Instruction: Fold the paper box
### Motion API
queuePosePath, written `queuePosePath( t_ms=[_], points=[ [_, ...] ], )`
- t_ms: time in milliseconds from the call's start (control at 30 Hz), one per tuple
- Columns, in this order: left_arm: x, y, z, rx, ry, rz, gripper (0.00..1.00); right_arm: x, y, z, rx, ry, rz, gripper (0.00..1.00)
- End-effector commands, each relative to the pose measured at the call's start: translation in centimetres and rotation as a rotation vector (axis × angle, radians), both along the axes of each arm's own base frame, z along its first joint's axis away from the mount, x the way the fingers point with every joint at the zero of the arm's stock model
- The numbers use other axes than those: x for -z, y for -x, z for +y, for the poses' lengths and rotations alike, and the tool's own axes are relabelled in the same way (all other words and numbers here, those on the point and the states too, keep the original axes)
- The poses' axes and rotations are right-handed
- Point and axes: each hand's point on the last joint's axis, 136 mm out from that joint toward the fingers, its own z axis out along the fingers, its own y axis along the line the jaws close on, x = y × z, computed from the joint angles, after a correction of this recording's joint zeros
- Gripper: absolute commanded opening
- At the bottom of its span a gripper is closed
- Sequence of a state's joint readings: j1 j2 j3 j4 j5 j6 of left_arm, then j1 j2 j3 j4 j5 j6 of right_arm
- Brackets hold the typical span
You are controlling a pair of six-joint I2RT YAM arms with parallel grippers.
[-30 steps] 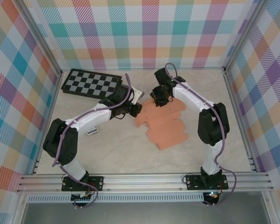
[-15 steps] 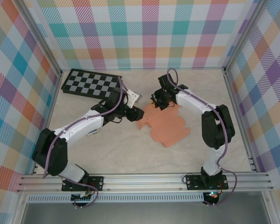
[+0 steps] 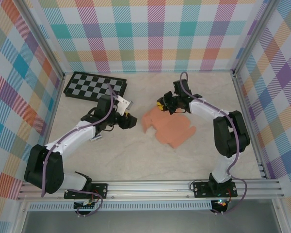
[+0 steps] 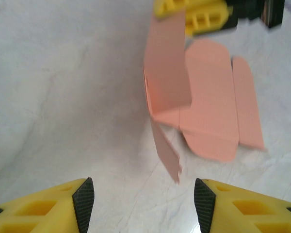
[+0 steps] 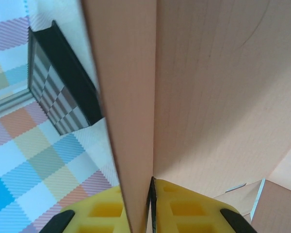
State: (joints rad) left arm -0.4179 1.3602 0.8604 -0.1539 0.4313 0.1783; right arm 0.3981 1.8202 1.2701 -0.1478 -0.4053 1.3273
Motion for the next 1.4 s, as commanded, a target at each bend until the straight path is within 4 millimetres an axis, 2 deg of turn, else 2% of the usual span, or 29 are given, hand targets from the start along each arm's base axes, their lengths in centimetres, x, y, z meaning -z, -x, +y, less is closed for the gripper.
queuePosePath(
  t_ms=[0, 167, 267, 467, 667, 967, 1167, 1367],
  points=[
    [0.7, 1.6, -0.8, 0.115, 0.007, -0.085, 0.59, -3.3, 0.0, 0.9, -0.119, -0.064, -0.157, 0.16],
    [0.5, 1.2, -1.7, 0.154, 0.016, -0.180, 0.60, -3.6, 0.3, 1.7, -0.222, -0.121, -0.254, 0.17],
    [1.3, 1.2, -2.5, 0.227, -0.014, -0.205, 0.60, -3.3, 0.7, 2.1, -0.271, -0.158, -0.292, 0.17],
    [1.5, 0.0, -4.1, 0.245, 0.033, -0.251, 0.59, -2.9, 1.3, 2.0, -0.330, -0.175, -0.344, 0.17],
    [2.0, -0.2, -6.1, 0.283, 0.050, -0.246, 0.59, -1.7, 1.5, 2.2, -0.359, -0.193, -0.404, 0.17],
    [2.4, -1.8, -7.0, 0.255, 0.056, -0.221, 0.58, 0.0, 2.2, 1.8, -0.374, -0.163, -0.424, 0.17],
    [2.2, -2.5, -8.2, 0.258, 0.113, -0.201, 0.57, 0.8, 2.7, 1.6, -0.375, -0.154, -0.429, 0.17],
    [1.4, -2.2, -9.2, 0.302, 0.166, -0.179, 0.55, 1.7, 3.0, 1.1, -0.388, -0.110, -0.429, 0.18]
  ],
)
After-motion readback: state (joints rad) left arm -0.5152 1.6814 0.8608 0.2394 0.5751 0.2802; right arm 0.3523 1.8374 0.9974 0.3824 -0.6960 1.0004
